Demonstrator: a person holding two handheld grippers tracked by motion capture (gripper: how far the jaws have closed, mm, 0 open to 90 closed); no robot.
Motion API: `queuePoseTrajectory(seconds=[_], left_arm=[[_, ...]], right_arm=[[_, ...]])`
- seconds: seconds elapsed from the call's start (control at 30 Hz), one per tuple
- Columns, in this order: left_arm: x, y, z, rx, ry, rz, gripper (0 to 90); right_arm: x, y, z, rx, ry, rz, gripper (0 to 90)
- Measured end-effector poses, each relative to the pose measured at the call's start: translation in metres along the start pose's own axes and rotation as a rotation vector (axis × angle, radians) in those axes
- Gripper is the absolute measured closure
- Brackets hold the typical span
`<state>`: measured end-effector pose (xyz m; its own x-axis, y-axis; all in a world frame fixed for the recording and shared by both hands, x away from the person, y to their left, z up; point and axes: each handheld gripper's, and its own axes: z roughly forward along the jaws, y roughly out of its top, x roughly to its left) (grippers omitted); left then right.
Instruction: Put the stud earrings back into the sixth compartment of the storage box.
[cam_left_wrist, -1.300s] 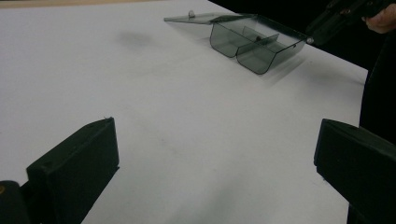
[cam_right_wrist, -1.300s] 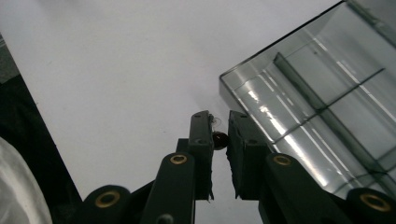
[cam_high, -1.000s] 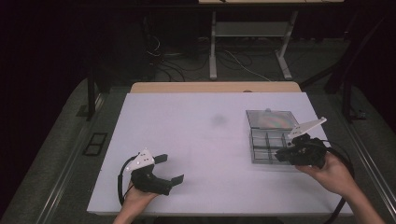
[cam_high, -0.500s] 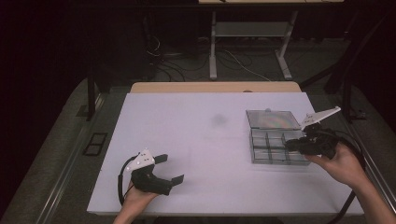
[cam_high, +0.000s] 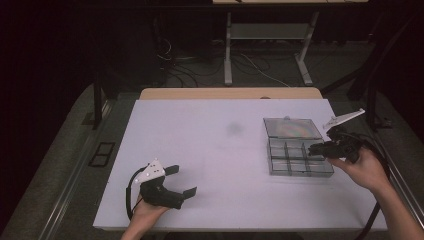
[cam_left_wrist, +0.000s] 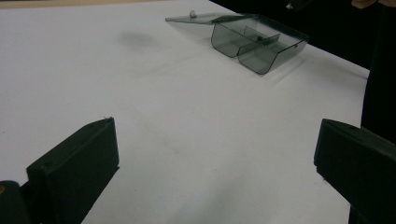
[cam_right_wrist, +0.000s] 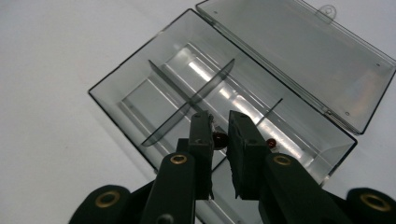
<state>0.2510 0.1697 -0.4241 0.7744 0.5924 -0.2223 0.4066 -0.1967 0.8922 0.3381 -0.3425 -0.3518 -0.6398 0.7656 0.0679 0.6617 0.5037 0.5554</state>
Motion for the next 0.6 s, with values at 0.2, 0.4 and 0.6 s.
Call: queuePoseTrajectory(seconds=[0.2,0.4,0.6], left_arm=[[0.0,0.0,0.0,-0.001,-0.001,0.0,0.0],[0.0,0.0,0.0,-0.001,-0.001,-0.002,0.0],[0.0,0.0,0.001,0.003,-0.004,0.002,0.0]], right_arm=[[-0.015,-0.008,0.011,0.006,-0.042,0.038,79.6],[-0.027,-0.016,0.021,0.023,-0.06,0.078,79.6],[-0.035,-0.016,0.031,0.034,-0.08,0.073,79.5]])
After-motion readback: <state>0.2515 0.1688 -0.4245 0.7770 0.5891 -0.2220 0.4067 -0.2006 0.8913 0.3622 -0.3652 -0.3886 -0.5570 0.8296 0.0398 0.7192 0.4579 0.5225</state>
